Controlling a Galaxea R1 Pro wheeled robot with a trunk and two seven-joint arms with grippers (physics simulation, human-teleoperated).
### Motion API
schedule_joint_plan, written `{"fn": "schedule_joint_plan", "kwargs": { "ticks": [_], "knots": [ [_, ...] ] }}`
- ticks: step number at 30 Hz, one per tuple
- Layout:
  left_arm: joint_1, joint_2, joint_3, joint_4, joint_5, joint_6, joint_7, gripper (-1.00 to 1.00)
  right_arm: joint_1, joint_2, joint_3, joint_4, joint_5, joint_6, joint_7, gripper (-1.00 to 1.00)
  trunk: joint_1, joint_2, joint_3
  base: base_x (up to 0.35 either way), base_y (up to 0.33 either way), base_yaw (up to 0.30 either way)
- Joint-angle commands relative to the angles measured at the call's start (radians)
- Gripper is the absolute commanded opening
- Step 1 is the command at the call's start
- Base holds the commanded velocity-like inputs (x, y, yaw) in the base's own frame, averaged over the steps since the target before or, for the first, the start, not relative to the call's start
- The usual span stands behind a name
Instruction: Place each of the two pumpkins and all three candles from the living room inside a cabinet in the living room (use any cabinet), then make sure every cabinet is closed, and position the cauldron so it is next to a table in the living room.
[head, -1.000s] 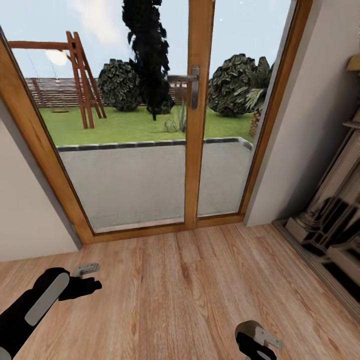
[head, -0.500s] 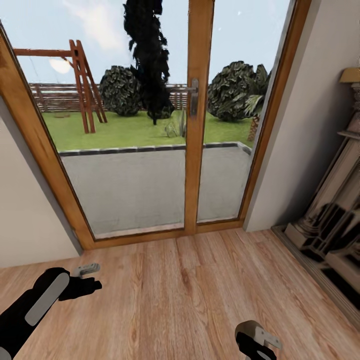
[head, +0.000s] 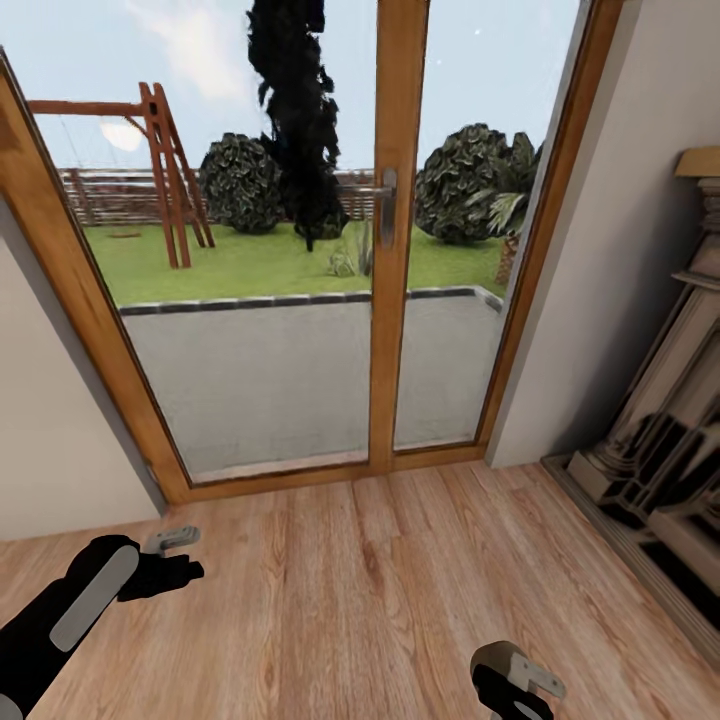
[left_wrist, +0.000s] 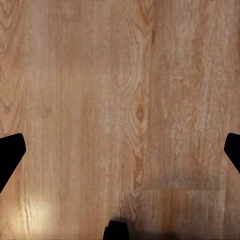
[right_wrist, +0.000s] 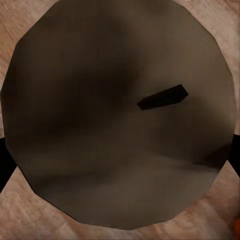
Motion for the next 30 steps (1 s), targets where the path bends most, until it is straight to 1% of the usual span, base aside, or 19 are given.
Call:
{"fn": "schedule_joint_plan", "kwargs": {
  "ticks": [1,11,30],
  "knots": [
    [-0.001,0.001,-0.003,-0.001,0.011,0.001,0.010,1.00,-0.001,0.000,0.009,0.000,-0.011,-0.005,-0.005,-1.00,-0.004,0.007,0.002,0.000,0.000,0.000],
    [-0.001,-0.003,-0.004,-0.002,0.010,0.001,0.013,1.00,-0.001,0.000,0.006,0.000,-0.013,-0.004,-0.006,-1.00,-0.042,0.077,0.034,0.000,0.000,0.000],
    [-0.001,-0.003,-0.002,-0.001,0.011,0.002,0.010,1.00,-0.001,0.000,0.007,0.001,-0.013,-0.004,-0.005,-1.00,-0.115,0.210,0.093,0.000,0.000,0.000]
  ]
}}
